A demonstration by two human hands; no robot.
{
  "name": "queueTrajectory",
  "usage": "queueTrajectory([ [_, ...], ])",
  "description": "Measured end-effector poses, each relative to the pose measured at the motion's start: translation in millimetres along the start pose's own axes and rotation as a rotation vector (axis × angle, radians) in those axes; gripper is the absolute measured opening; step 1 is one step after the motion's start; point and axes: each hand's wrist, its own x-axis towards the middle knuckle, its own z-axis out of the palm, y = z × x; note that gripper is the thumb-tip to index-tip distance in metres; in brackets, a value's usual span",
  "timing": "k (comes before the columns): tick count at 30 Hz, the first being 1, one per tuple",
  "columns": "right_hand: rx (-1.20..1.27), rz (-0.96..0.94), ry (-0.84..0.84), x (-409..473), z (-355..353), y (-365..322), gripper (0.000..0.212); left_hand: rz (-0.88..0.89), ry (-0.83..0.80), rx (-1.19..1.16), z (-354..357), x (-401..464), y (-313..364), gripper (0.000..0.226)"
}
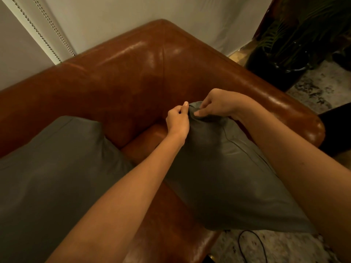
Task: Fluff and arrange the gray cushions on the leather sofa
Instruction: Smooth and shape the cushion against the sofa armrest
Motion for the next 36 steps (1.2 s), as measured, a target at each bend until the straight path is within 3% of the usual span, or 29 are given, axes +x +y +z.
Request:
queueTrajectory([
  [2,0.023,0.012,0.097,2.1,7.4,1.9,0.028,-0.009,-0.02,-0.014,-2.2,2.5,-2.0,0.041],
  [5,0.047,-0.036,0.39,-1.4,25.0,4.6,0.023,0.006,-0.024,-0.035,-3.7,8.0,-3.1,0.034],
  [8,-0.051,-0.19,0.698,-6.1,46.3,12.8,0.019,0.059,-0.038,-0.051,-4.6,12.6,1.8,0.019],
  [11,-0.041,-0.32,0.839,-6.1,59.1,24.0,0.021,0.148,-0.126,-0.053,-5.8,15.3,9.7,0.023],
  [14,0.217,-0.338,0.814,-6.9,53.5,27.1,0.018,0.128,-0.221,-0.119,-5.9,15.4,13.8,0.027],
  [17,0.425,-0.263,0.731,-4.4,37.9,27.5,0.017,0.055,-0.194,-0.186,-6.6,15.7,12.9,0.032],
  [21,0.322,-0.15,0.526,3.8,24.6,29.8,0.026,0.001,-0.207,-0.217,-5.2,12.1,13.0,0.036],
  [24,0.379,-0.116,0.416,11.1,19.4,26.1,0.025,0.02,-0.235,-0.23,-5.6,10.2,12.0,0.032],
  [26,0.403,-0.104,0.399,12.7,20.2,21.6,0.021,0.035,-0.239,-0.217,-6.2,9.8,11.0,0.031],
  [30,0.326,-0.142,0.527,16.0,25.9,13.5,0.014,0.063,-0.207,-0.135,-7.5,10.5,7.3,0.036],
  [36,0.429,0.149,0.348,34.3,19.2,4.1,0.031,0.098,-0.222,-0.051,-9.7,16.0,0.7,0.047],
])
